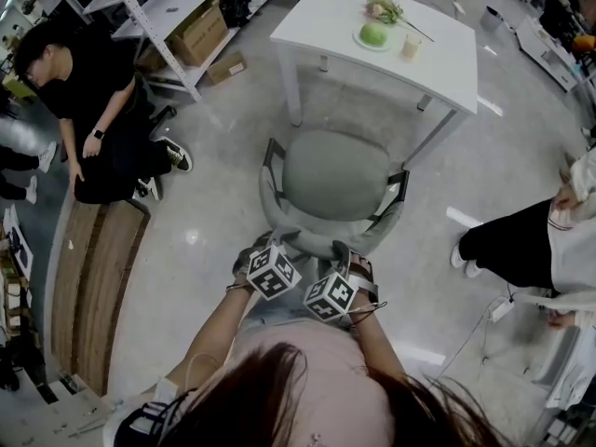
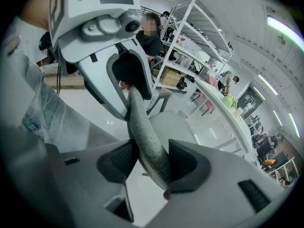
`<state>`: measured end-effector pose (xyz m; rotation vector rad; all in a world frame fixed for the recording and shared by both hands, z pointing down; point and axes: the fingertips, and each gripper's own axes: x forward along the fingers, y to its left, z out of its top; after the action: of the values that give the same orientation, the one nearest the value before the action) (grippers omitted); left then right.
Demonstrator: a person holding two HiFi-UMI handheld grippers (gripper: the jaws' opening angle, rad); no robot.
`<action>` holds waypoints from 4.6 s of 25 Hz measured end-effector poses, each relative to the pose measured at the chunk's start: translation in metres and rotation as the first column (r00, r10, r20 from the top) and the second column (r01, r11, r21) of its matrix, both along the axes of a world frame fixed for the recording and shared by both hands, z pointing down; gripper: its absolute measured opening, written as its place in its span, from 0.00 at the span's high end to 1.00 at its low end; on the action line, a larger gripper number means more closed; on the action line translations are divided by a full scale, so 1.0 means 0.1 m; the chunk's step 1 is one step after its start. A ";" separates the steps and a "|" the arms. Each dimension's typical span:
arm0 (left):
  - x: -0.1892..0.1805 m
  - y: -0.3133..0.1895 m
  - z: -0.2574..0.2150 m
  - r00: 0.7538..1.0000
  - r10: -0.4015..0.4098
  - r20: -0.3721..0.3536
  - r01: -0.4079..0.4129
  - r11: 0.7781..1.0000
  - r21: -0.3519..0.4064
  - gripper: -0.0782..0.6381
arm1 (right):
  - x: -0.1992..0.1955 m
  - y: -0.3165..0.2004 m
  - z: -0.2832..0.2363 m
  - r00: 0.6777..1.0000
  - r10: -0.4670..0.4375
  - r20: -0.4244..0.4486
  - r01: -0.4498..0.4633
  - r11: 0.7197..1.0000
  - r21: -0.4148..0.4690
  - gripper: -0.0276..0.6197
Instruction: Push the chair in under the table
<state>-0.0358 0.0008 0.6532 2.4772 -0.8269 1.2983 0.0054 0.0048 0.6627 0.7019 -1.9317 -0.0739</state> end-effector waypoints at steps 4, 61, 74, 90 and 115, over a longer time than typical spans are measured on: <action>-0.04 -0.10 -0.01 1.000 0.012 0.001 -0.012 1.000 0.000 0.56 | -0.04 -0.10 -0.02 1.000 0.002 0.003 -0.002 1.000 0.001 0.64; -0.15 -1.45 0.02 0.992 0.122 -0.015 -0.123 0.991 -0.061 0.56 | -0.16 -1.43 0.05 0.994 0.105 -0.027 -0.106 0.992 -0.061 0.64; -0.12 -1.76 0.01 0.989 0.142 -0.028 -0.143 0.989 -0.030 0.56 | -0.14 -1.75 0.05 0.990 0.137 -0.037 -0.139 0.989 -0.044 0.63; -0.21 -2.18 0.01 0.983 0.182 -0.034 -0.183 0.983 -0.033 0.56 | -0.23 -2.16 0.06 0.982 0.182 -0.044 -0.184 0.982 -0.045 0.61; -0.14 -2.89 0.03 0.981 0.188 -0.044 -0.189 0.982 -0.019 0.56 | -0.15 -2.87 0.10 0.975 0.213 -0.061 -0.217 0.973 -0.073 0.60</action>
<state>-0.0495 -0.2878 0.6564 2.6077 -0.5757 1.3015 -0.0092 -0.2822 0.6732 0.8432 -1.7870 0.1169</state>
